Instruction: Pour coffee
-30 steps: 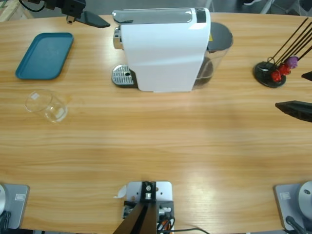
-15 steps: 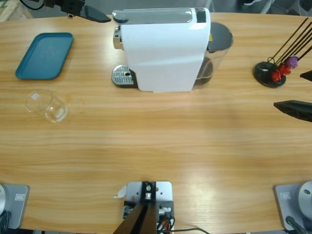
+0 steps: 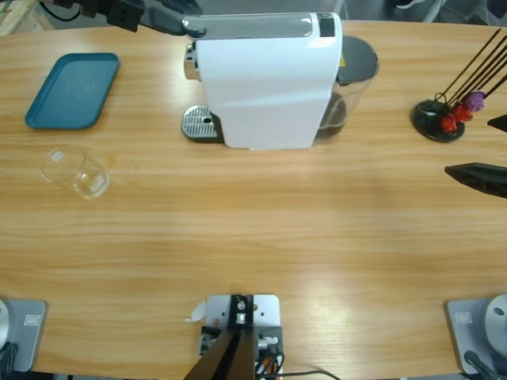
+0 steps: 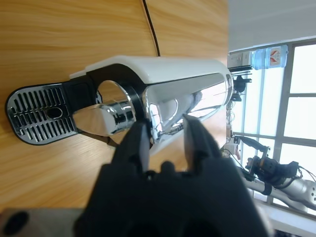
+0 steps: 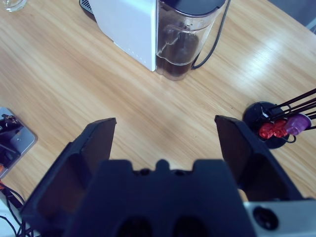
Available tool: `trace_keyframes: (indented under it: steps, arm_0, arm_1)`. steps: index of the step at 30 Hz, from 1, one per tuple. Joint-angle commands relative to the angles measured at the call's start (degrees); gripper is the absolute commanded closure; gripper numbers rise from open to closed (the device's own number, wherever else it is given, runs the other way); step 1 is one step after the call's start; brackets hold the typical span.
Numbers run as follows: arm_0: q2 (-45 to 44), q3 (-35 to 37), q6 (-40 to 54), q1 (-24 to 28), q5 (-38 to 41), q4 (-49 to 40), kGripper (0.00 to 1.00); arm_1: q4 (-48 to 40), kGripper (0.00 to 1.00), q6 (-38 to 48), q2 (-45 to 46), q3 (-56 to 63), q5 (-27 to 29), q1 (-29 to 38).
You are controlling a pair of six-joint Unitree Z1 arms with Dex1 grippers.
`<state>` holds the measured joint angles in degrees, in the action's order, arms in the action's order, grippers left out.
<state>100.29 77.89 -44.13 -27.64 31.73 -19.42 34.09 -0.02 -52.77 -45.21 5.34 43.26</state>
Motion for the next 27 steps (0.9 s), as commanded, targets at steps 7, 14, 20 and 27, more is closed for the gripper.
trace_keyframes:
  steps: [7, 14, 20, 27]
  arm_0:
    - [2.6, 0.3, 6.6, 0.5, 4.6, 1.5, 1.0]
    - [1.3, 1.9, 6.3, 0.5, 7.8, 6.7, 1.0]
    - [1.2, 4.6, 6.4, -0.5, 8.3, 6.7, 1.0]
    - [-2.2, 9.2, 19.4, -4.1, 8.4, 9.2, 0.99]
  arm_1:
    - [-0.4, 0.115, 0.6, -2.3, 0.8, 0.0, 0.5]
    - [-0.4, 0.116, 0.6, -2.3, 0.8, 0.0, 0.5]
    - [-0.3, 0.119, 0.6, -2.3, 0.8, 0.0, 0.5]
    - [-0.3, 0.119, 0.6, -2.4, 0.8, 0.1, 0.5]
